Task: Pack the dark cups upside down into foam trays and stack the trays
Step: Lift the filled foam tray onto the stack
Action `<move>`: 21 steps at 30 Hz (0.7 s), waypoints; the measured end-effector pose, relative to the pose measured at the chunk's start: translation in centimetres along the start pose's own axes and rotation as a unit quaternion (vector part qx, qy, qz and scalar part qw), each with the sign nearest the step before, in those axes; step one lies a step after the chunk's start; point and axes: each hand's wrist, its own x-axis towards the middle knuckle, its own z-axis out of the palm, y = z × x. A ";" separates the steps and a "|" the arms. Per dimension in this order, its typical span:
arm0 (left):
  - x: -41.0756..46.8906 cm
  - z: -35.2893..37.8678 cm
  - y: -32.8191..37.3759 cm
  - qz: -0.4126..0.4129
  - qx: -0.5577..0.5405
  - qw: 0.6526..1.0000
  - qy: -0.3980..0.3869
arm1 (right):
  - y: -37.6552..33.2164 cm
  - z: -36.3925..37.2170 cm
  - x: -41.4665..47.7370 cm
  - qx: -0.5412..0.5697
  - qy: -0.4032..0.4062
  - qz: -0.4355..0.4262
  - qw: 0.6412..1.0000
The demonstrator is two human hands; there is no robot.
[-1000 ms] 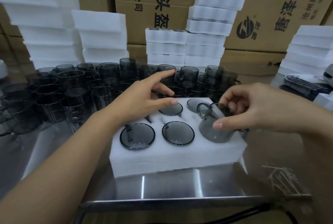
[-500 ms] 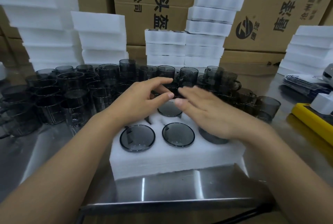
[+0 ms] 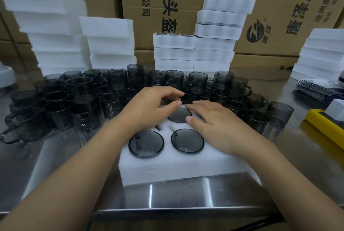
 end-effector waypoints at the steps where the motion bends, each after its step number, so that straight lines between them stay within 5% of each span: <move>1: -0.1 -0.1 0.2 0.007 0.003 1.000 0.019 | 0.0 0.0 -0.1 0.021 0.038 0.000 0.999; 6: -2.5 -2.3 2.3 0.002 -0.006 0.997 0.077 | 0.5 -1.8 -2.3 0.109 0.158 -0.051 0.980; 9: -5.8 -4.9 4.1 0.001 0.055 0.996 -0.063 | 0.9 -4.0 -5.5 0.084 0.064 -0.093 0.990; 13: -10.0 -4.8 6.4 0.089 0.306 0.935 -0.155 | -0.3 -4.0 -8.0 -0.115 -0.072 -0.149 0.979; 17: -10.9 -4.8 6.8 0.179 0.343 0.914 -0.120 | -1.2 -4.6 -8.5 -0.207 0.000 -0.212 0.955; 21: -9.4 -8.3 8.8 0.248 0.346 0.905 -0.021 | -0.9 -8.6 -9.0 -0.170 0.116 -0.231 0.951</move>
